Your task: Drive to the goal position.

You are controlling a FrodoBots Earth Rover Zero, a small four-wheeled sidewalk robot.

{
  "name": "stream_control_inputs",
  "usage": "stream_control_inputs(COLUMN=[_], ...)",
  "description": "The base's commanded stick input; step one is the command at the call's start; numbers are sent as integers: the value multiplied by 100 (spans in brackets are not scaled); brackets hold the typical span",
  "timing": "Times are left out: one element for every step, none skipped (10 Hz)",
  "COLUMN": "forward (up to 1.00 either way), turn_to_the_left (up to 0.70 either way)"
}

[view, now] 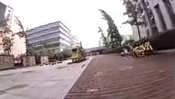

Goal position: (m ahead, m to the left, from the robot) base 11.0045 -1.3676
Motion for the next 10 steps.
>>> stream_control_inputs(forward=[70,70,70,70,70,70,70,70,70,70], turn_to_the_left=[0,0,0,0,0,0,0,0,0,0])
